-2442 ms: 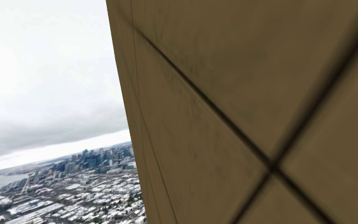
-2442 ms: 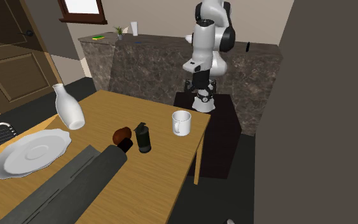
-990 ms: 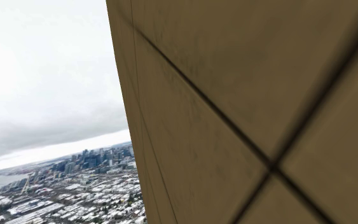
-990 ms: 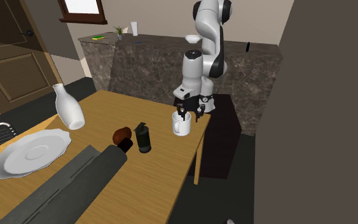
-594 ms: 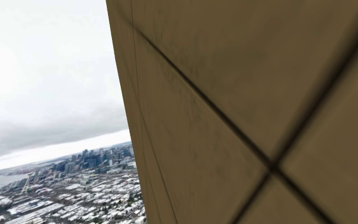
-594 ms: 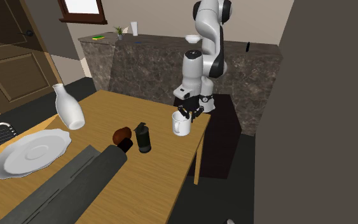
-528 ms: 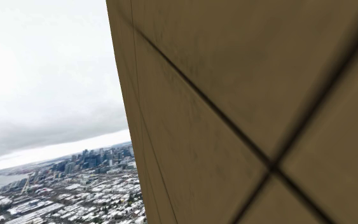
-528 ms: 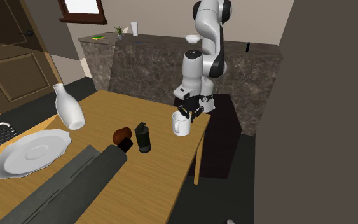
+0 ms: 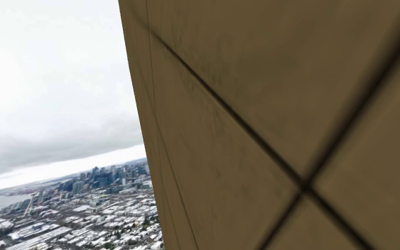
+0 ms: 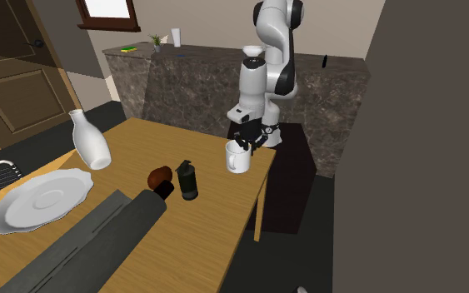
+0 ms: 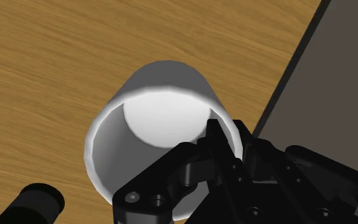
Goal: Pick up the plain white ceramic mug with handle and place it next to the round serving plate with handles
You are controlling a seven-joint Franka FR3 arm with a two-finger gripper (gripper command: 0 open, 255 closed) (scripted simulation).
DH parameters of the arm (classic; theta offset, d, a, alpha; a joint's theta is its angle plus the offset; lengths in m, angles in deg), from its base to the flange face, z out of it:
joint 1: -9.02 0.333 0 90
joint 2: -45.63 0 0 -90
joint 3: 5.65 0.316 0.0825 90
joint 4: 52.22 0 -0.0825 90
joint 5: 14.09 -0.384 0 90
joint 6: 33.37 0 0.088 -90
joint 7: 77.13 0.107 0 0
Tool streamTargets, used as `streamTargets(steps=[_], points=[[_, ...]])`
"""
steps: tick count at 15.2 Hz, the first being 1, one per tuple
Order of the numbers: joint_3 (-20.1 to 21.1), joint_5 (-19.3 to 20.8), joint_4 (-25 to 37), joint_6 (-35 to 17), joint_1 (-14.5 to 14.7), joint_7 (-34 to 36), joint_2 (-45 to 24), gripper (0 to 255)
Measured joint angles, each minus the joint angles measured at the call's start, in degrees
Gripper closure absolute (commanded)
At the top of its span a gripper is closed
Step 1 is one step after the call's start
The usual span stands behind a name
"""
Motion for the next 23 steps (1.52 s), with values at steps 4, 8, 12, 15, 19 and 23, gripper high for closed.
streamTargets(steps=[4, 8, 12, 15, 19, 23], points=[[0.1, 0.1, 1.9, 3.6, -0.1, 0.0, 1.8, 255], [0.3, 0.2, 3.8, 6.9, -0.1, 0.2, 3.1, 255], [0.4, 0.2, 5.8, 10.3, -0.1, 0.2, 4.5, 255], [0.5, 0.2, 7.3, 12.6, -0.1, 0.3, 5.3, 255], [0.7, 0.2, 9.9, 16.0, 0.0, 0.4, 6.1, 255], [0.8, 0.2, 12.4, 18.9, 0.0, 0.4, 6.6, 255]])
